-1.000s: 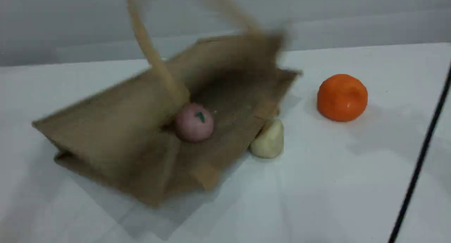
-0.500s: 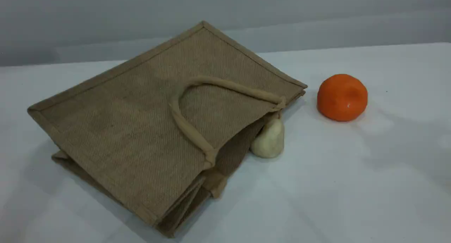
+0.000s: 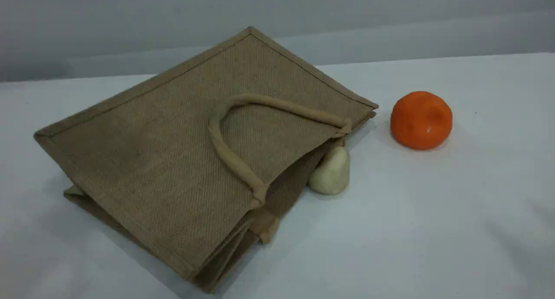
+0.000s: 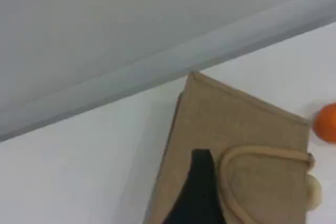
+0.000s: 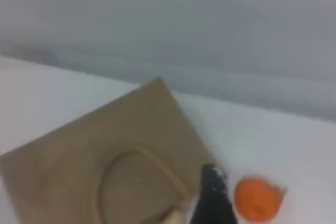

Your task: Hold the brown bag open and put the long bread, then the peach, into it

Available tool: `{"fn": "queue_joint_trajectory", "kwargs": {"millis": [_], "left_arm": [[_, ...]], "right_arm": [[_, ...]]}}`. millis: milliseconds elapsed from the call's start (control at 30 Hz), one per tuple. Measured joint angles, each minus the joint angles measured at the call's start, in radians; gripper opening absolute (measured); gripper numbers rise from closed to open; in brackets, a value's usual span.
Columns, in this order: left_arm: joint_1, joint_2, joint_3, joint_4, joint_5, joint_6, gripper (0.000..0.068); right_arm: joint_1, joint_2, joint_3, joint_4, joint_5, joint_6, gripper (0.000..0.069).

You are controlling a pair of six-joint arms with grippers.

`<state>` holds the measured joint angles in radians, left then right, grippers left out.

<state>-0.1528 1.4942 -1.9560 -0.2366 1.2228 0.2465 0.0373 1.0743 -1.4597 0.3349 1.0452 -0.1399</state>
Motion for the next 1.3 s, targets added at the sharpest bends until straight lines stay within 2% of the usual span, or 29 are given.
{"fn": "queue_joint_trajectory", "kwargs": {"millis": [167, 500, 767, 967, 1100, 1300], "left_arm": [[0.000, -0.167, 0.160, -0.005, 0.000, 0.002, 0.0570], [0.000, -0.517, 0.527, -0.006, -0.001, 0.006, 0.0570], [0.000, -0.800, 0.785, -0.059, -0.001, 0.006, 0.0570], [0.000, -1.017, 0.978, -0.054, -0.001, 0.015, 0.0570], [0.000, -1.141, 1.093, -0.049, -0.001, 0.050, 0.0570], [0.000, -1.268, 1.226, -0.025, -0.001, 0.048, 0.0570]], "right_arm": [[0.002, -0.118, 0.017, -0.104, 0.121, 0.023, 0.0461], [0.003, -0.474, 0.165, -0.138, 0.084, -0.089, 0.0461], [0.003, -0.783, 0.386, -0.122, 0.096, -0.097, 0.0461], [0.003, -0.977, 0.573, -0.122, 0.102, -0.085, 0.0461], [0.003, -1.037, 0.691, -0.124, 0.102, -0.082, 0.0461], [0.003, -1.036, 0.845, -0.132, 0.089, -0.110, 0.0461]]}}
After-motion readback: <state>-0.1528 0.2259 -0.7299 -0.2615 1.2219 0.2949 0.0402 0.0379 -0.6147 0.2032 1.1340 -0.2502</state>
